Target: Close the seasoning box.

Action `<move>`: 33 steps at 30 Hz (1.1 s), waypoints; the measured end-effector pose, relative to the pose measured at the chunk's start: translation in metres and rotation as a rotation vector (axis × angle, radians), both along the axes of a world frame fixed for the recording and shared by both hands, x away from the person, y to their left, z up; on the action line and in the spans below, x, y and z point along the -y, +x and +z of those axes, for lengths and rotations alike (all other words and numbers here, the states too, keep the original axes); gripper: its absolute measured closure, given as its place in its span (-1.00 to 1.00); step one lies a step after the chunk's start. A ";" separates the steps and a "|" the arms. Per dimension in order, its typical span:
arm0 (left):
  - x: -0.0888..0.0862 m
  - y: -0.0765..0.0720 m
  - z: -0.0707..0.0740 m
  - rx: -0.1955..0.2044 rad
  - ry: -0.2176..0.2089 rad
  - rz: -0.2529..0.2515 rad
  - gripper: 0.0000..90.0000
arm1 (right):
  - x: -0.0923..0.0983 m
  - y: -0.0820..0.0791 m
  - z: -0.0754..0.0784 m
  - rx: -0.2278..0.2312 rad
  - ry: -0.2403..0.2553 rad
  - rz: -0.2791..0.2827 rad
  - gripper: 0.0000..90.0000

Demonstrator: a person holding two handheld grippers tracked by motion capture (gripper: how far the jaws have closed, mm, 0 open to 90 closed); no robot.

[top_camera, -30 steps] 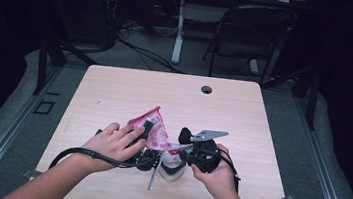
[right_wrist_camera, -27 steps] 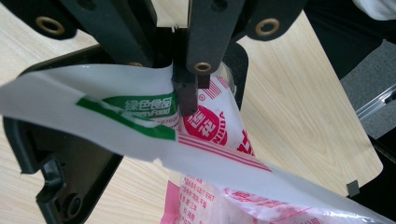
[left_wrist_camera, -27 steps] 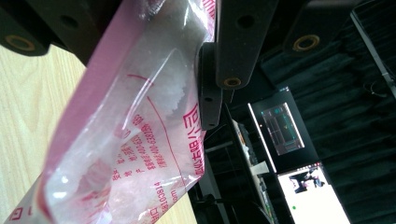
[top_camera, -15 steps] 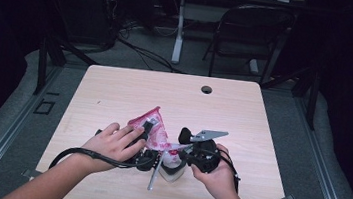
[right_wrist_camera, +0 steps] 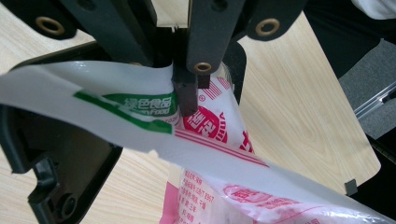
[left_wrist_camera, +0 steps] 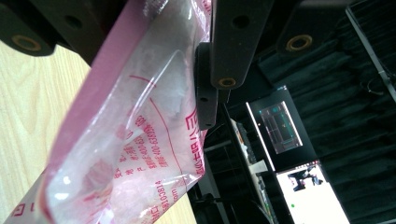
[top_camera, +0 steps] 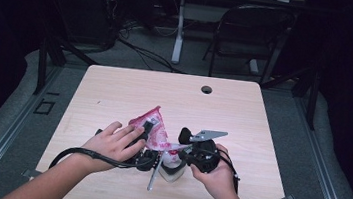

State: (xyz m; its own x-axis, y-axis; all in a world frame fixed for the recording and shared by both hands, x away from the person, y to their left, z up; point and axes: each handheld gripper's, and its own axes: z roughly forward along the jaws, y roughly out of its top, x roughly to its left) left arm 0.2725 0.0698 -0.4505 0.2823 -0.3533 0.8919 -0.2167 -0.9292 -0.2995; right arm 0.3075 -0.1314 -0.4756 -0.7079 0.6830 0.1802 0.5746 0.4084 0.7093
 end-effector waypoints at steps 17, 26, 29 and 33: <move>0.000 -0.001 0.000 0.007 0.006 -0.006 0.75 | -0.002 0.000 -0.002 -0.003 0.001 0.002 1.00; 0.000 -0.001 0.000 0.011 0.005 -0.010 0.75 | -0.003 0.000 -0.003 -0.009 0.000 0.000 1.00; 0.000 -0.001 0.000 0.011 0.005 -0.010 0.75 | -0.003 0.000 -0.003 -0.010 -0.002 0.000 1.00; 0.000 -0.001 0.000 0.010 0.004 -0.010 0.75 | -0.003 0.000 -0.003 -0.010 -0.001 0.001 1.00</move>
State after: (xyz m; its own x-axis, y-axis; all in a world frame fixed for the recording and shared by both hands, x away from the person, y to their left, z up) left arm 0.2717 0.0694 -0.4505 0.2698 -0.3596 0.8933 -0.2224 -0.9258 -0.3055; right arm 0.3077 -0.1285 -0.4790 -0.7063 0.6829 0.1865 0.5816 0.4097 0.7027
